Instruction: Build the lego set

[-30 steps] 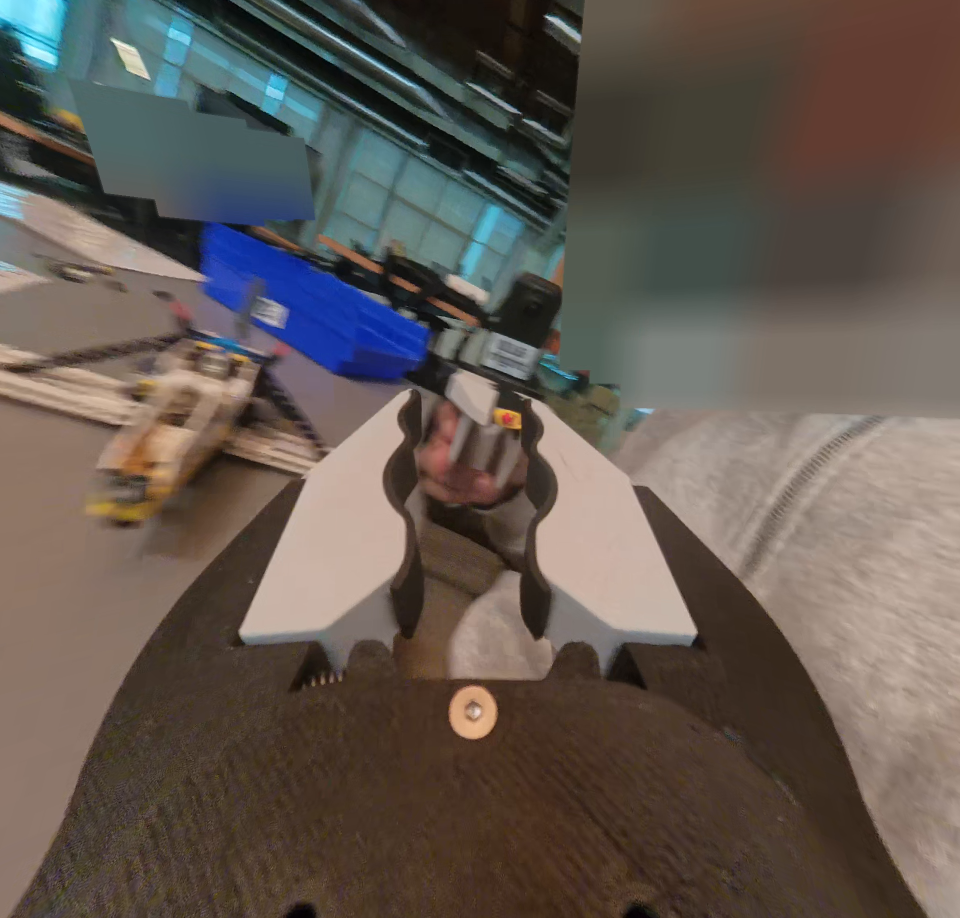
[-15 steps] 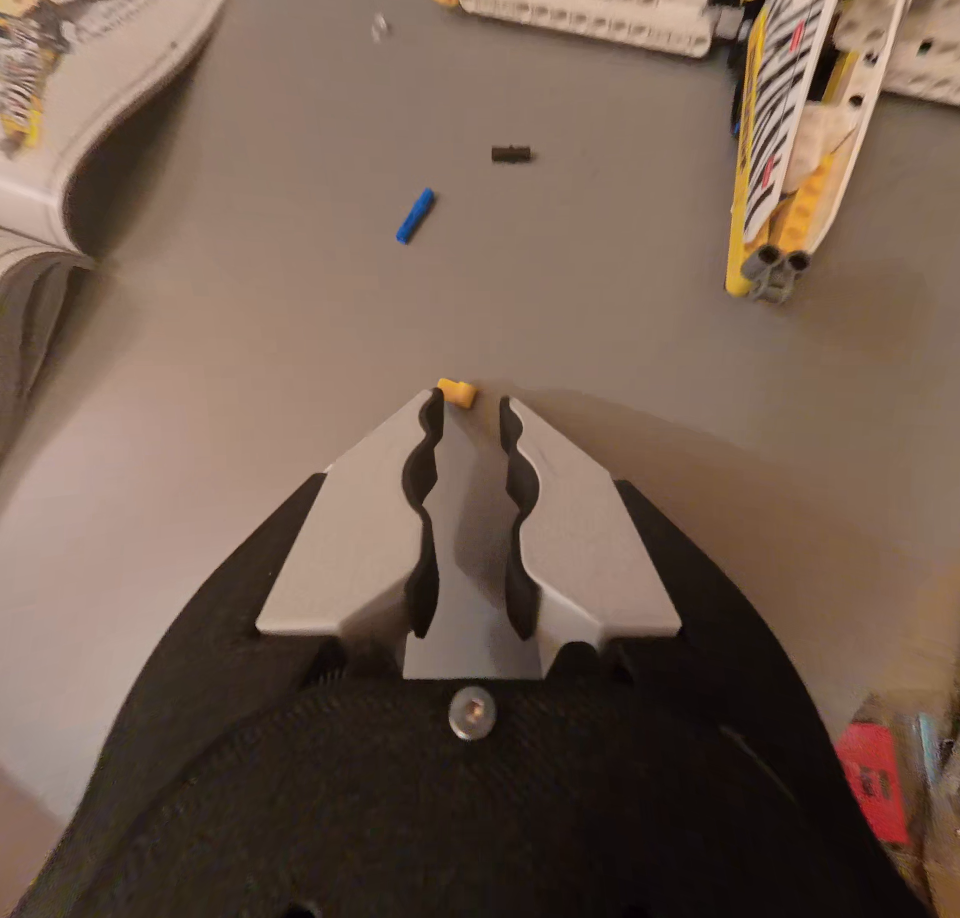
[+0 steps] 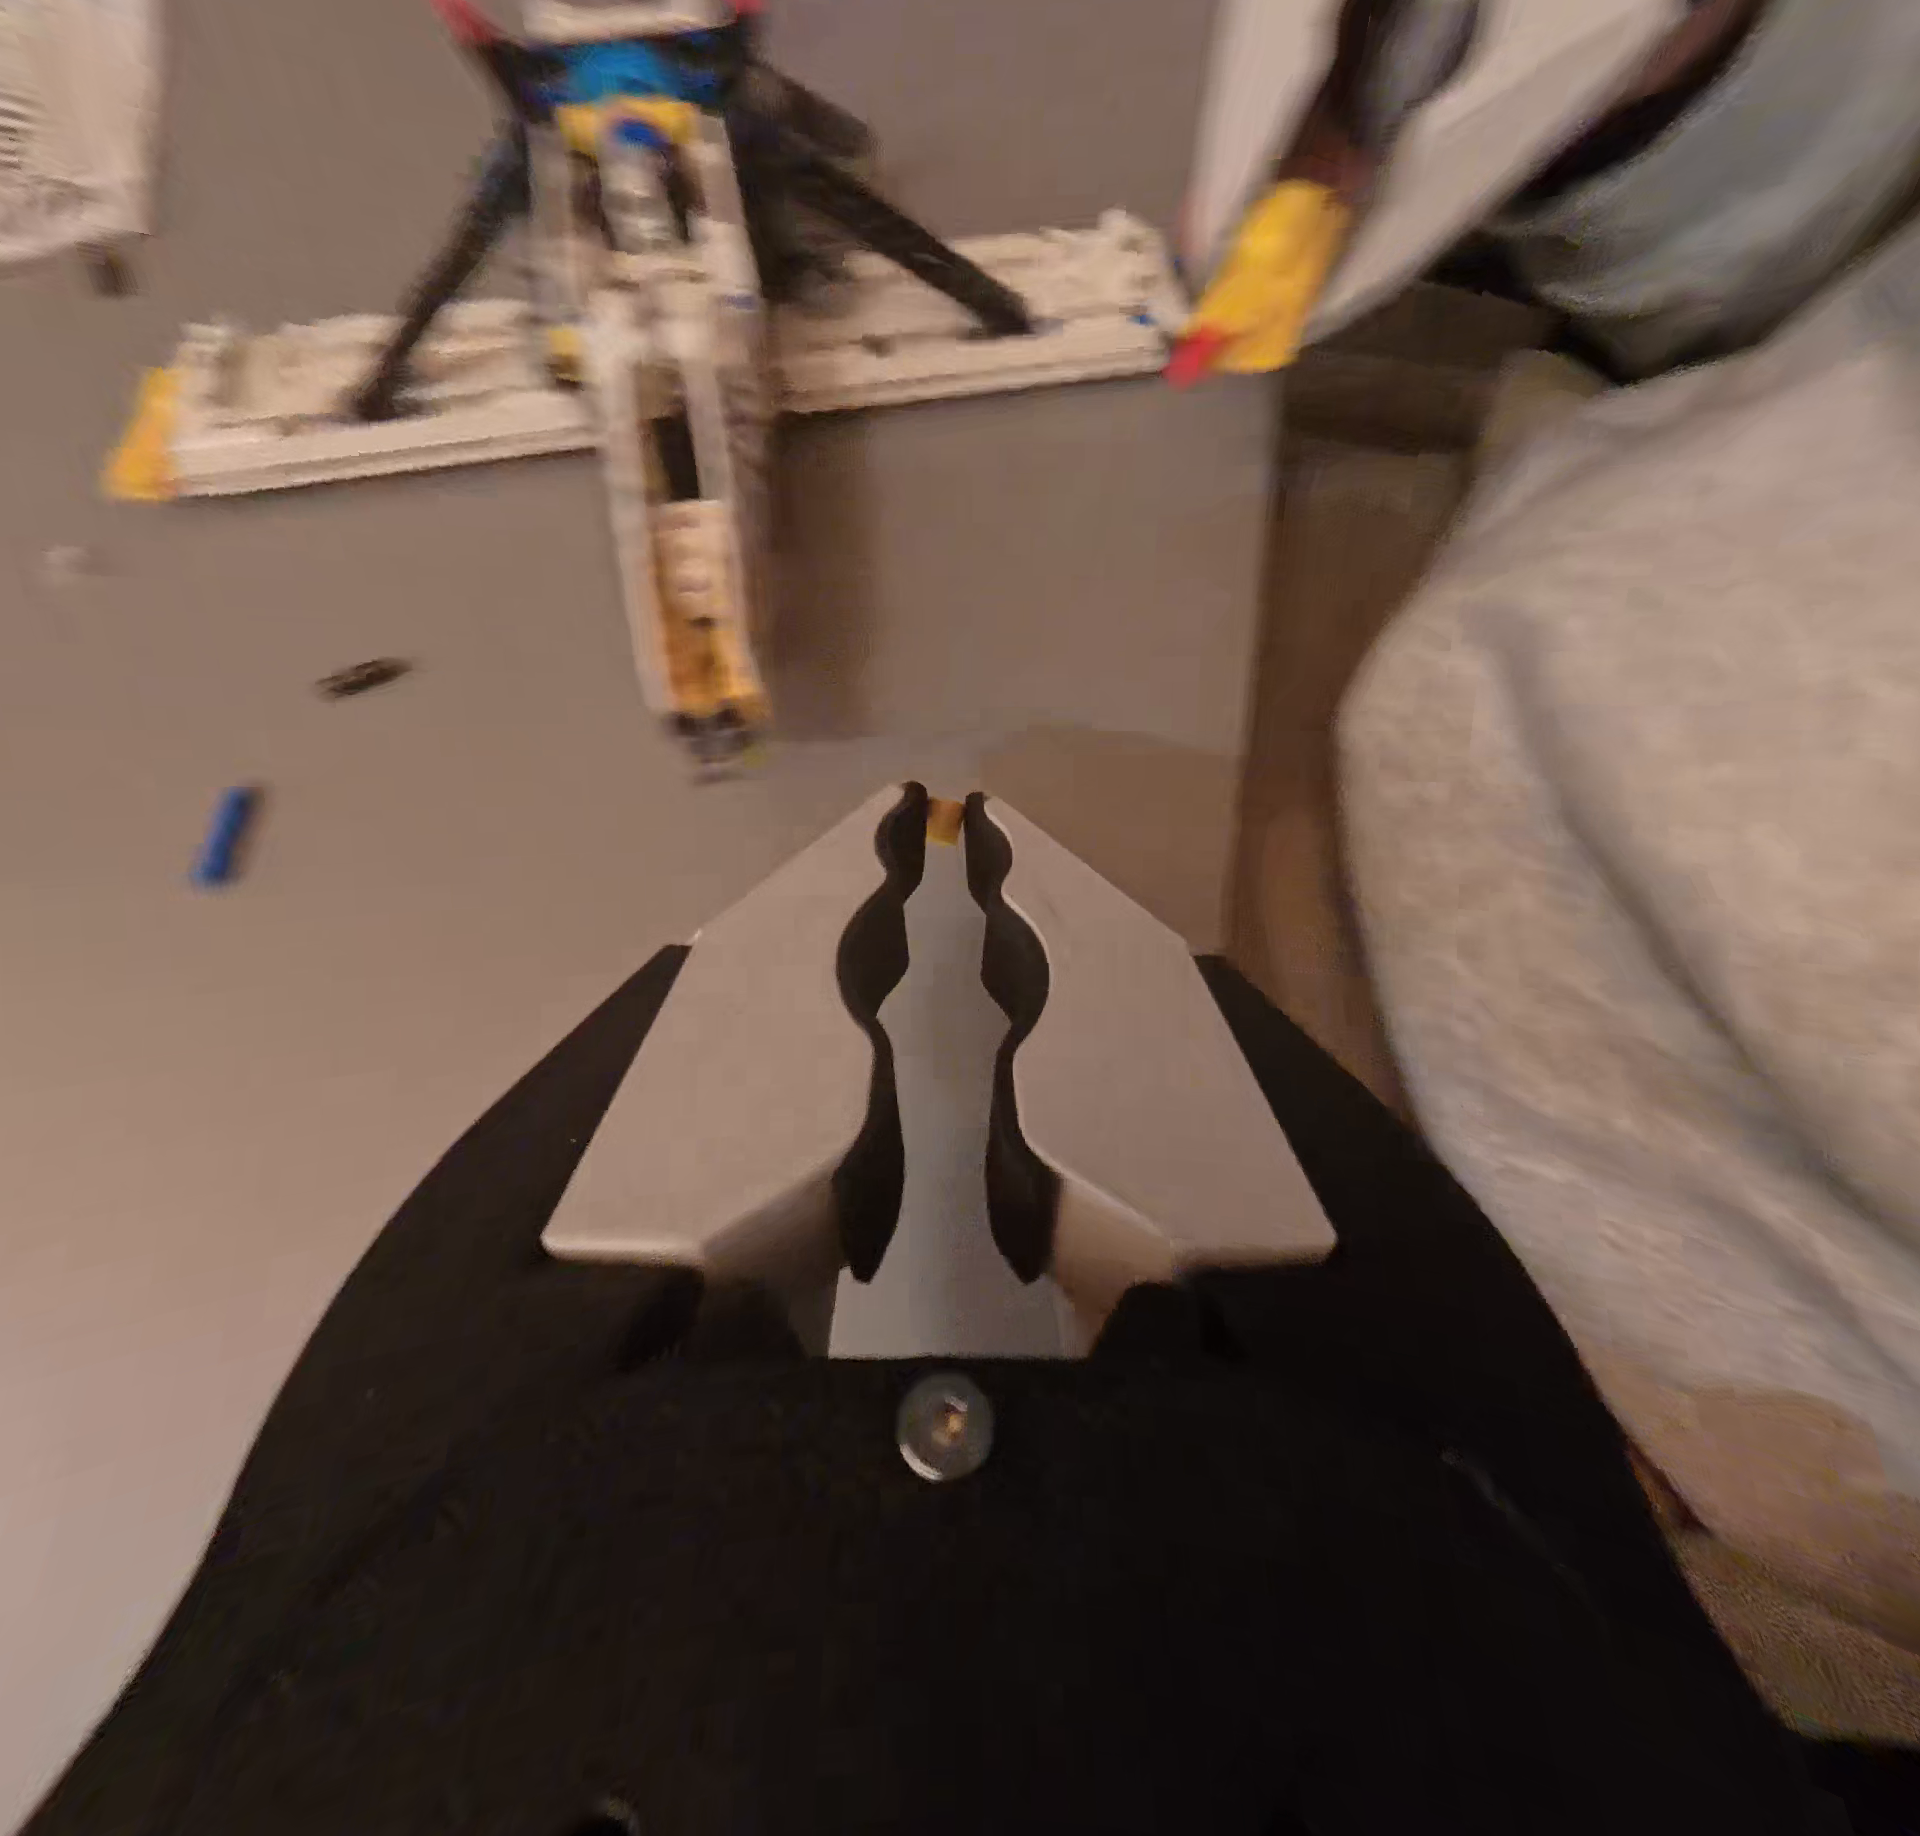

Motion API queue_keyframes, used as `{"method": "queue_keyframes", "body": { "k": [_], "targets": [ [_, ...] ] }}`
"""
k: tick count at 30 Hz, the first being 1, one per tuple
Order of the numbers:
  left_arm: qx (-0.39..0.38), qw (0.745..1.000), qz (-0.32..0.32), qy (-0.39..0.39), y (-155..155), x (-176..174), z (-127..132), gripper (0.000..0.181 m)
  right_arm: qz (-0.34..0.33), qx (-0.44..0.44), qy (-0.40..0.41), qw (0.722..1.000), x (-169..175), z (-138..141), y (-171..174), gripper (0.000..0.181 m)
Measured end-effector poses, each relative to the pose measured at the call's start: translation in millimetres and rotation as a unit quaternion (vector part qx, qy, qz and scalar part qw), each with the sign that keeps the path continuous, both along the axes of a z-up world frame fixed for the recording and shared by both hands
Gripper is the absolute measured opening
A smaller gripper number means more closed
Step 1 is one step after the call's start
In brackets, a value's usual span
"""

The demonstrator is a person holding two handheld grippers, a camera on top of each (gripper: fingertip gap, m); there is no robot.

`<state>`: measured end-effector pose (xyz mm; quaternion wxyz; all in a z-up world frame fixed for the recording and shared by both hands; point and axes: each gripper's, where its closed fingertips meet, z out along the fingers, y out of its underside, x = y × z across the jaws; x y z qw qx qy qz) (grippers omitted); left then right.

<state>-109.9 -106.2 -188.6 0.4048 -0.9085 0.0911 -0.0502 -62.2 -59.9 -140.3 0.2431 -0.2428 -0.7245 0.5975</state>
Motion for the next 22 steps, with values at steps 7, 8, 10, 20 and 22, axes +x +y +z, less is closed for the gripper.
{"method": "queue_keyframes", "body": {
  "k": [7,8,10,20,22],
  "targets": [
    [-0.073,0.996,-0.045,0.000,-2.1,47.7,-36.9,0.006,0.024,0.135,-0.054,0.989,8.5,-46.1,-17.7,0.011],
    [-0.068,0.997,-0.045,-0.007,-0.6,50.0,-36.6,0.005,0.022,0.145,-0.068,0.987,8.4,-51.3,-17.9,0.011],
    [-0.065,0.997,-0.045,-0.014,-0.6,51.2,-37.0,0.006,0.016,0.154,-0.097,0.983,7.7,-60.0,-17.1,0.011],
    [-0.052,0.998,-0.014,-0.023,-4.6,42.0,-36.7,0.020,0.017,0.132,-0.143,0.981,6.2,-70.4,-20.5,0.011],
    [-0.044,0.999,-0.007,-0.027,-4.2,41.4,-37.2,0.020,0.017,0.129,-0.142,0.981,5.6,-70.0,-21.1,0.011]
  ]
}}
